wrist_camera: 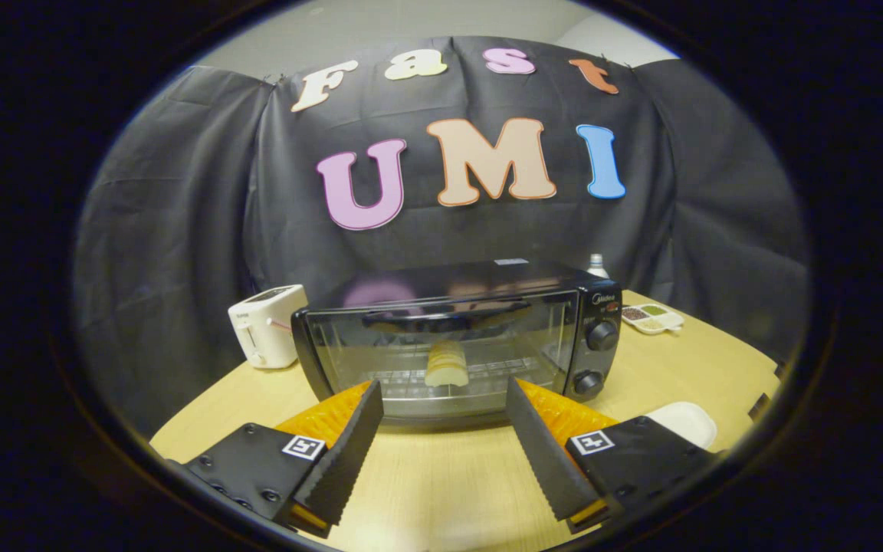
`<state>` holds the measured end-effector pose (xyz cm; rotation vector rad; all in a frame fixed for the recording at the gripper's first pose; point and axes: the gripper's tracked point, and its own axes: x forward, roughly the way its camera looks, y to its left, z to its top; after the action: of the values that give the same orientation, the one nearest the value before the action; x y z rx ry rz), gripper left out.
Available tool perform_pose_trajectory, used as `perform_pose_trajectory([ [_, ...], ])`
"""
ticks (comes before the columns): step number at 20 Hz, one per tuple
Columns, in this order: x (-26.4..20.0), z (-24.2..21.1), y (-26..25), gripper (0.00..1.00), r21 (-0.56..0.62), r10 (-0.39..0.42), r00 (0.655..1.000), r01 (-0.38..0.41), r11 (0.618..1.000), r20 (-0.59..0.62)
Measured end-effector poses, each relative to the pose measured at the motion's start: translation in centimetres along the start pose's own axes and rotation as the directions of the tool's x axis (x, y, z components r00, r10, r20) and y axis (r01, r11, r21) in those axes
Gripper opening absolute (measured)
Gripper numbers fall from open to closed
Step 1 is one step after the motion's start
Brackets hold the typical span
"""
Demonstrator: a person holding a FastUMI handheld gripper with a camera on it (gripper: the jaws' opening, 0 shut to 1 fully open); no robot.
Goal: Open the toaster oven, put the food inside, and close the toaster oven door.
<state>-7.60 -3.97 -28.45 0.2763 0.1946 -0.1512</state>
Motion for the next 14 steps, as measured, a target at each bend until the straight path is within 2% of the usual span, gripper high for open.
perform_pose_trajectory([
  [5, -2.2, 3.4, -0.8, 1.00, -0.025, -0.042, 0.998, 0.043, 0.999, 0.044],
  [14, -7.2, 10.5, 0.6, 1.00, -0.067, -0.004, 0.987, 0.015, 0.998, 0.164],
])
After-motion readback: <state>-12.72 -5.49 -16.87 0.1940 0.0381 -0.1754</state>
